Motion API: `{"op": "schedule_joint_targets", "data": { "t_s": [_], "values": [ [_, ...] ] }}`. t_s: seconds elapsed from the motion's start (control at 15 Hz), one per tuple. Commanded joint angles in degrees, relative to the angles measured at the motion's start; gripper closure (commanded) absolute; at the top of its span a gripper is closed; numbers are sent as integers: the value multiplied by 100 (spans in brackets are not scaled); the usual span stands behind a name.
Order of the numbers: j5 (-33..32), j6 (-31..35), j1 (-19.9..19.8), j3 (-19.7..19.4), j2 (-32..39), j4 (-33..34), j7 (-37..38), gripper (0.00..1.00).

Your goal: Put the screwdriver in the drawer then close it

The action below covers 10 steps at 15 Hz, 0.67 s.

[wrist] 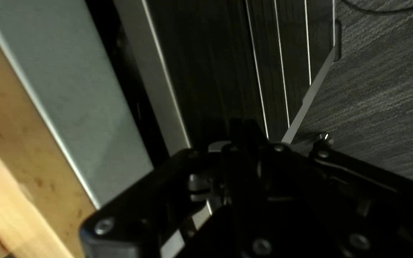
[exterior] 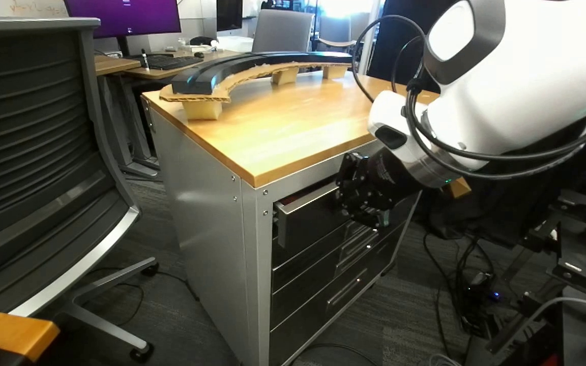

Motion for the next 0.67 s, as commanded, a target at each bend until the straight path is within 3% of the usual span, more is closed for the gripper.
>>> {"op": "schedule_joint_targets", "data": {
  "t_s": [0.0, 0.33, 0.4, 0.6],
  "values": [
    [-1340, -540, -189, 552, 630, 876, 1470, 91],
    [-2352, -1430, -345, 908, 1130, 1175, 2575, 90],
    [-2286, -1938, -1361, 1942, 1091, 1099, 2021, 90],
    [-2043, -2404, -2020, 2610, 1304, 1047, 1710, 89]
  ]
}}
